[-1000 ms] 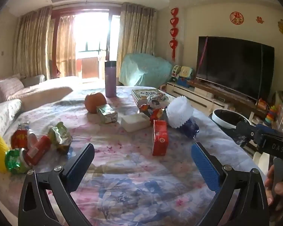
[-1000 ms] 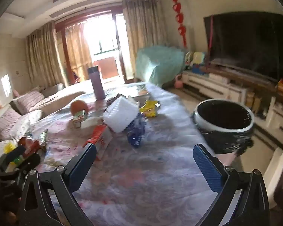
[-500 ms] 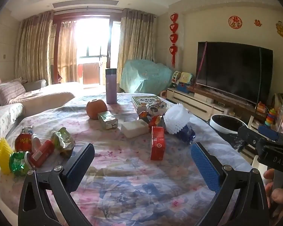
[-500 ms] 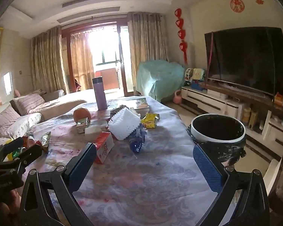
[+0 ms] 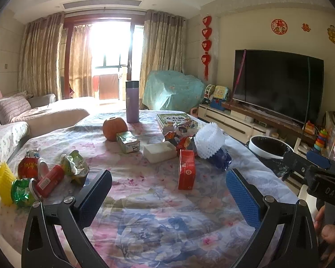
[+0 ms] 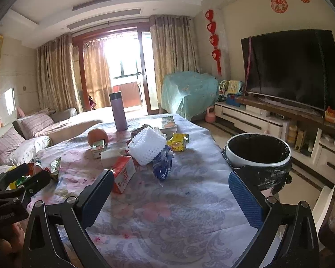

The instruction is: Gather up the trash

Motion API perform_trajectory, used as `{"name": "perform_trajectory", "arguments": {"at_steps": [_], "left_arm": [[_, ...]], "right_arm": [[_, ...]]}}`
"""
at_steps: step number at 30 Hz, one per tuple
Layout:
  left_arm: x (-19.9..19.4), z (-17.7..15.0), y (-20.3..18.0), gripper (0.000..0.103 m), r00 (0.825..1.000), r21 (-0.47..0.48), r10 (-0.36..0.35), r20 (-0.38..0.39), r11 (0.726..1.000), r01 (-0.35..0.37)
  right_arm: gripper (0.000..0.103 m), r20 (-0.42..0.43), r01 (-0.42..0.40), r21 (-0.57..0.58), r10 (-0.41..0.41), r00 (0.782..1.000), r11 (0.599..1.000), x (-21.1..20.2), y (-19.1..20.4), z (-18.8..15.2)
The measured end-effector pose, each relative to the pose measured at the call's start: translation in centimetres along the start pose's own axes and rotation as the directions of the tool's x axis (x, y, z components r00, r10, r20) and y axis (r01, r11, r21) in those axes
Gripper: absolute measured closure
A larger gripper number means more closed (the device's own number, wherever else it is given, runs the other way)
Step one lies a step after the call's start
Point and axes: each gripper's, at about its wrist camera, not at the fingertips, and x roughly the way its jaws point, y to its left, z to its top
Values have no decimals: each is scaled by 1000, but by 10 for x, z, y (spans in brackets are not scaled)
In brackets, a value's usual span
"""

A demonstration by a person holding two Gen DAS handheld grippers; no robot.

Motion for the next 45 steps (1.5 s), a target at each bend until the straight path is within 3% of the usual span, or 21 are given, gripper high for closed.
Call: {"name": "perform_trajectory", "arguments": {"at_steps": [34, 45], "left_arm": [[4, -4, -2, 1, 1000, 6, -3, -7, 1000, 3], [14, -6, -1, 1, 999, 4, -9, -40, 1000, 9]], "right_arm": [[0, -9, -17, 15, 17, 1000, 1000, 2, -1, -1], [0, -43, -30, 22, 31, 999, 999, 12, -3, -4]]}}
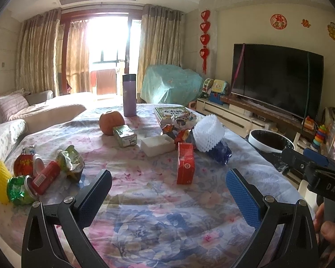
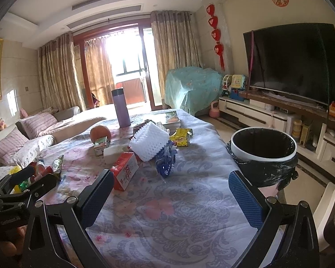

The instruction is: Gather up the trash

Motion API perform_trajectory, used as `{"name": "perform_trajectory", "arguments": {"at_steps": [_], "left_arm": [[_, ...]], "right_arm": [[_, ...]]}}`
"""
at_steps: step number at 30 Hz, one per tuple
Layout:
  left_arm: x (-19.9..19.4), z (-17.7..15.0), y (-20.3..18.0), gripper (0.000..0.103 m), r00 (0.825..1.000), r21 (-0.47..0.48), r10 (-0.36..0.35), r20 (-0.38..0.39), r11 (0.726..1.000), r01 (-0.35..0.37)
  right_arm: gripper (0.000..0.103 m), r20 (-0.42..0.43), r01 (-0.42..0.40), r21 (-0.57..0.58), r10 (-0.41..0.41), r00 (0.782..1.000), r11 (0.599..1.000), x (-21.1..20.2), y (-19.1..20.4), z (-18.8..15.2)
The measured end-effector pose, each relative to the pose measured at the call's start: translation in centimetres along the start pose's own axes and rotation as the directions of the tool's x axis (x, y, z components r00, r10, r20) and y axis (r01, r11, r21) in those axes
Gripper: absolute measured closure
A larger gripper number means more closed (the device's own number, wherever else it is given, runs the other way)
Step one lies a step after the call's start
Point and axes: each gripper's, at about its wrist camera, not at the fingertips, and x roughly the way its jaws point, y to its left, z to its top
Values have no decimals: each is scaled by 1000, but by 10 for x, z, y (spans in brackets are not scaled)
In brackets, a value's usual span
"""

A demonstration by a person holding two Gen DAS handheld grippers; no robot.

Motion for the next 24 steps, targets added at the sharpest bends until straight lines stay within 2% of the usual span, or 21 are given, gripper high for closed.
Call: {"name": "perform_trajectory", "arguments": {"at_steps": [10, 24], "left_arm": [[12, 0, 0, 1, 1000, 6, 4, -31, 1000, -4], [57, 7, 9, 1, 990, -23, 3, -142, 1000, -7]], "right_arm": [[0, -39, -14, 5, 14, 999, 1000, 15, -4, -2], [1, -193, -74, 59, 84, 978, 996, 73, -13, -2]]}}
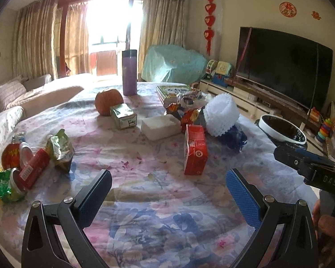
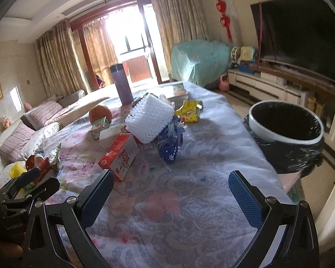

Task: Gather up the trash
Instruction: 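Grasp the blue plastic bag with the right gripper while the left gripper grasps the red-and-white milk carton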

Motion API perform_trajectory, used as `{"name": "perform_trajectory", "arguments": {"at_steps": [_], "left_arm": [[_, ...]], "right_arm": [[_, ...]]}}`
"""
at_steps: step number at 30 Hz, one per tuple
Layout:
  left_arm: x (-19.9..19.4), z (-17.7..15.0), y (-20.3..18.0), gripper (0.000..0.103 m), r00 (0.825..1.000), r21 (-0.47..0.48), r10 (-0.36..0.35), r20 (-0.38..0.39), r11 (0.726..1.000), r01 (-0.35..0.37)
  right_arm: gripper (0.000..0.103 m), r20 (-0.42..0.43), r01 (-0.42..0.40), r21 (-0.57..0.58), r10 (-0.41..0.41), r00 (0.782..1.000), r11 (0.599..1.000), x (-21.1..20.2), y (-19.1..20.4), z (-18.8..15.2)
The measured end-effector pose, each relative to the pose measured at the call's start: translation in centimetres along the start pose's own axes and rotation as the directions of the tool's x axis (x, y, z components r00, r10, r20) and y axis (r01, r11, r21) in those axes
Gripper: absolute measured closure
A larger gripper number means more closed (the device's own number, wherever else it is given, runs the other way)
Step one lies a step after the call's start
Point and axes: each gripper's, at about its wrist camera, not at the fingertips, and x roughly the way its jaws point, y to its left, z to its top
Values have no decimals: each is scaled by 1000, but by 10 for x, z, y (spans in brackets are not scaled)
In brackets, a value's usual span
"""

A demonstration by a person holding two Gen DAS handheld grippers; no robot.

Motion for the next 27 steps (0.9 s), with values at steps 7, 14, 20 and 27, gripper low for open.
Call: {"name": "perform_trajectory", "arguments": {"at_steps": [7, 14, 20, 27], "left_arm": [[29, 14, 0, 1, 999, -7, -14, -49, 1000, 13], [64, 23, -1, 2, 994, -2, -24, -104, 1000, 24], [97, 32, -3, 13, 981, -14, -54, -188, 999, 52], [120, 40, -14, 28, 965, -7, -133, -227, 991, 135]], "right_arm": [[1, -64, -4, 19, 5, 998, 1000, 34, -7, 14], [16, -136, -9, 7, 10, 991, 1000, 67, -10, 23], [31, -210, -36, -24, 30, 977, 999, 99, -8, 30], [79, -235, -75, 5, 74, 969, 997, 105, -16, 31]]}}
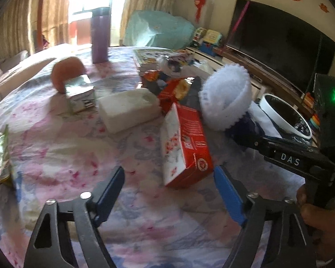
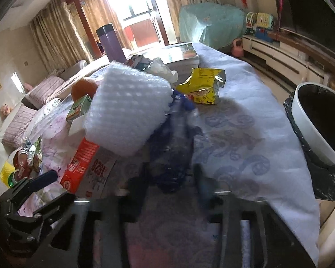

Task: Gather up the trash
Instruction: 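Grasp the blue plastic bag with the right gripper while the left gripper grasps the red-and-white milk carton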

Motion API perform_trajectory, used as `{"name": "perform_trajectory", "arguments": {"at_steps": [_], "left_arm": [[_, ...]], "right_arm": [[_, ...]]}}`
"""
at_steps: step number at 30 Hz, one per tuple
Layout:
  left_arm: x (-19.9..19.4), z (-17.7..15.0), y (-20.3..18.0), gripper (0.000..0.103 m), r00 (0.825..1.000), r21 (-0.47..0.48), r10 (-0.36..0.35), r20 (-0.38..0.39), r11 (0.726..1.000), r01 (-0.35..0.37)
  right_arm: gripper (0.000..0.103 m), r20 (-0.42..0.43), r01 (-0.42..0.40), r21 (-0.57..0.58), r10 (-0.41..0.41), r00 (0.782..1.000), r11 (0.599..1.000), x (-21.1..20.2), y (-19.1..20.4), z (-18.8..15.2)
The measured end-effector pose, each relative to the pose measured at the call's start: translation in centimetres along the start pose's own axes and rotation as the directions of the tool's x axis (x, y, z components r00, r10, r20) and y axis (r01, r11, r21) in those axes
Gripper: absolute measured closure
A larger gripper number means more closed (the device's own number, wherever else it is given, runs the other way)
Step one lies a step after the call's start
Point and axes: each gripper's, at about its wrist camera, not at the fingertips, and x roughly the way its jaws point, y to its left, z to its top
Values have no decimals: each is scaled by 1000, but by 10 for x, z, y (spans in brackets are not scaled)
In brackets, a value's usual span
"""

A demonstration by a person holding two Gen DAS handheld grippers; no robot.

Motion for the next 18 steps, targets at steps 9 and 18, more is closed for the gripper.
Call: {"name": "perform_trajectory", "arguments": {"at_steps": [9, 18], "left_arm": [[13, -1, -11, 44, 999, 31, -27, -42, 999, 29], [23, 6, -22, 29, 999, 35, 4, -36, 999, -3]], "right_arm": [[82, 33, 11, 1, -12, 999, 1000, -30, -5, -16], [82, 64, 43, 51, -47, 997, 998, -57, -24, -28]]}}
